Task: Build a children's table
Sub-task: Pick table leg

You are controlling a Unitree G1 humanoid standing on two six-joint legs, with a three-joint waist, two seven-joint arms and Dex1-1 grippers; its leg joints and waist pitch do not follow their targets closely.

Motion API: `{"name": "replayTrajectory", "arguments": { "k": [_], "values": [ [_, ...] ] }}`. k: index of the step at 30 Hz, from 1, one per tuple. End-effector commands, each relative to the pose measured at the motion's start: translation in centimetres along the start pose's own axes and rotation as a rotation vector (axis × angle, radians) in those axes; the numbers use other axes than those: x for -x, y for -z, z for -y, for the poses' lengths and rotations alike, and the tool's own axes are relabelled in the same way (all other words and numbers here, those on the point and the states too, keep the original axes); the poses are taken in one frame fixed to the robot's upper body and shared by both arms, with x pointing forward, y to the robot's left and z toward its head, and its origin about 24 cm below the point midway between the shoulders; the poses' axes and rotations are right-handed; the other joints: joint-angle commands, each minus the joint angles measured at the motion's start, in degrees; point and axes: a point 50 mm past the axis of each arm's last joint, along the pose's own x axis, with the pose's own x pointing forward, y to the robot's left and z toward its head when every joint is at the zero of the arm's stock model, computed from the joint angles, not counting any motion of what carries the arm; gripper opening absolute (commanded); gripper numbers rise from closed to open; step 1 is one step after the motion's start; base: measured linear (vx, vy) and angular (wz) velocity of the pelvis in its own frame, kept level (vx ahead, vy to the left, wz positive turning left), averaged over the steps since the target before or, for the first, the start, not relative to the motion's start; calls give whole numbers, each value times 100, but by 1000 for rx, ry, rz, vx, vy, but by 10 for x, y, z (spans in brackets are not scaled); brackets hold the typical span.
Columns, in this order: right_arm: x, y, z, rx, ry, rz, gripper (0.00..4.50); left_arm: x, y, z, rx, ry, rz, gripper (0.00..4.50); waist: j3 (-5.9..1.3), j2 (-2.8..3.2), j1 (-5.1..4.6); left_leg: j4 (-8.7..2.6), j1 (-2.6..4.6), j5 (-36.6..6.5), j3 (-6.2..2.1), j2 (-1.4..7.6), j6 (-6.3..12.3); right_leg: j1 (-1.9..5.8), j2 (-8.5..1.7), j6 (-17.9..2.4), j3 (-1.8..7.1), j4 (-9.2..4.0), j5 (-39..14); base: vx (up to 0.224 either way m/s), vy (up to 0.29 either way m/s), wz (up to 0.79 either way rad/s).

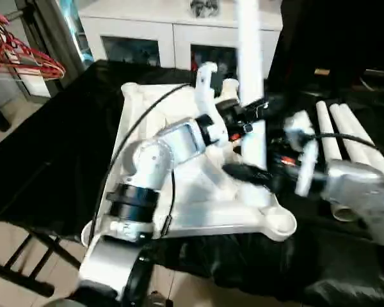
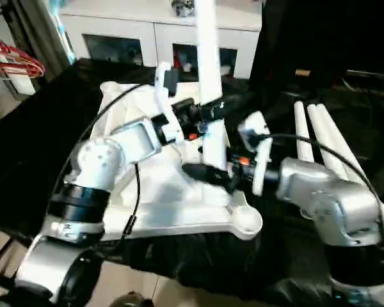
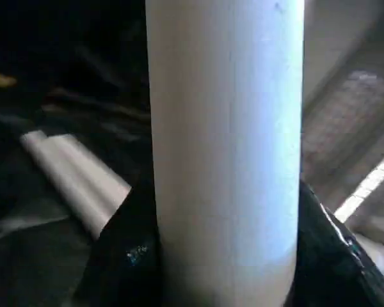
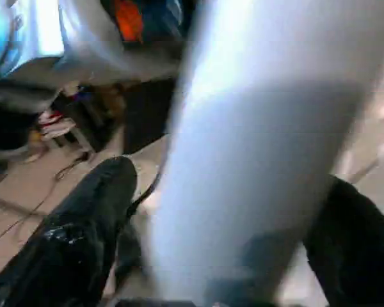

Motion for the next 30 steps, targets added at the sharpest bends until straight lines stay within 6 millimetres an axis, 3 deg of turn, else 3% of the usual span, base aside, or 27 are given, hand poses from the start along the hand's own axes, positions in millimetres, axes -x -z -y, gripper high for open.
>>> {"name": "replayTrajectory", "arguments": {
  "k": [1, 7, 14, 21, 26, 27, 30],
  "values": [
    [1, -1, -3, 8, -33, -12, 438, 0, -4, 11, -23, 92, 8, 189, -434, -153, 44, -299, 63, -300, -110, 298, 434, 364, -488, -982, 317, -408, -802, 0, 0, 0],
    [7, -4, -7, -21, -107, -2, 439, 11, -4, 20, -74, 266, -21, 189, -429, -157, 41, -312, 67, -337, -111, 301, 442, 350, -489, -938, 314, -425, -987, 0, 0, 0],
    [5, -1, -14, -51, -167, -8, 368, 16, -1, 26, -89, 348, -39, 189, -432, -148, 39, -315, 70, -353, -110, 316, 379, 340, -488, -964, 315, -410, -983, 0, 0, 0],
    [4, 5, -21, -72, -200, -24, 317, 19, 3, 28, -98, 373, -42, 189, -428, -178, 85, -315, 66, -331, -101, 316, 372, 331, -491, -905, 325, -415, -1055, 0, 0, 0],
    [2, 8, -21, -88, -191, -18, 276, 19, 5, 26, -98, 347, -36, 189, -423, -149, 113, -322, 72, -429, -102, 314, 293, 321, -494, -803, 326, -449, -1273, 0, 0, 0],
    [2, 9, -21, -88, -190, -18, 268, 19, 5, 26, -98, 338, -35, 245, -425, -131, 125, -326, 77, -455, -108, 321, 272, 319, -492, -783, 327, -451, -1272, 0, 0, 0],
    [-1, 10, -22, -84, -177, -10, 231, 17, 5, 21, -109, 279, -22, 271, -435, -111, 135, -330, 79, -473, -123, 327, 218, 316, -486, -774, 324, -444, -1177, 0, 0, 0]
  ]
}}
